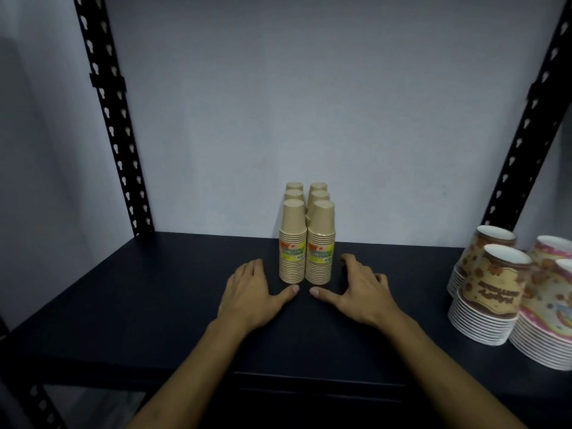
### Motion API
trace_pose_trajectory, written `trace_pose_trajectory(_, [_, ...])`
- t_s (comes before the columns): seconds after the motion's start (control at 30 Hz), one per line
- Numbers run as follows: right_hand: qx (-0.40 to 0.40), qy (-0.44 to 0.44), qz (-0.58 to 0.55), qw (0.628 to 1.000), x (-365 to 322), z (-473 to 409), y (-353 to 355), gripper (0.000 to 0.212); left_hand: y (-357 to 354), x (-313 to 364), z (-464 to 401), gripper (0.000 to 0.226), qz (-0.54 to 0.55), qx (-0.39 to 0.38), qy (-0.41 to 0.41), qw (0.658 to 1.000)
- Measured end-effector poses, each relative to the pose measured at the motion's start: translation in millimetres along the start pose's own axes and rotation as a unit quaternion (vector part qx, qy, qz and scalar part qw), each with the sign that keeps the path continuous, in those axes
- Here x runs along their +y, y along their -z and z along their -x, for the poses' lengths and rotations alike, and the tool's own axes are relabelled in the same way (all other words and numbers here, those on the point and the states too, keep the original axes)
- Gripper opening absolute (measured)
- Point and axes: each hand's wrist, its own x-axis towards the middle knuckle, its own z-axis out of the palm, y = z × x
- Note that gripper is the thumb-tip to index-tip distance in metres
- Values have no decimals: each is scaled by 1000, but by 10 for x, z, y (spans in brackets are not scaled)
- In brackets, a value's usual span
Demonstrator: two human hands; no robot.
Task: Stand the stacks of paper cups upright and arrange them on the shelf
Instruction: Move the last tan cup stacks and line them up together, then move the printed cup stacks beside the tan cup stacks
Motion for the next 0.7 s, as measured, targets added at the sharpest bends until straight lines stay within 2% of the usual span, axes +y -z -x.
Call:
trace_pose_trajectory(0.1, [-13, -5, 67, 998, -31, 181, -12, 80, 3, 8, 91, 103, -36, -21, 10, 999])
trace_pose_trajectory(0.3, [-11, -20, 94, 995, -53, 442, -28, 70, 12, 4, 317, 92, -59, -16, 10, 998])
trace_pose_trajectory(0.53, [-9, 13, 86, 996, 1, 729, 70, 58, 77, -17, 651, 81, -60, -12, -16, 998])
trace_pose_trajectory(0.7, [-10, 54, 81, 995, 190, 1014, 275, 47, 101, 70, 823, 59, -53, 28, -67, 996])
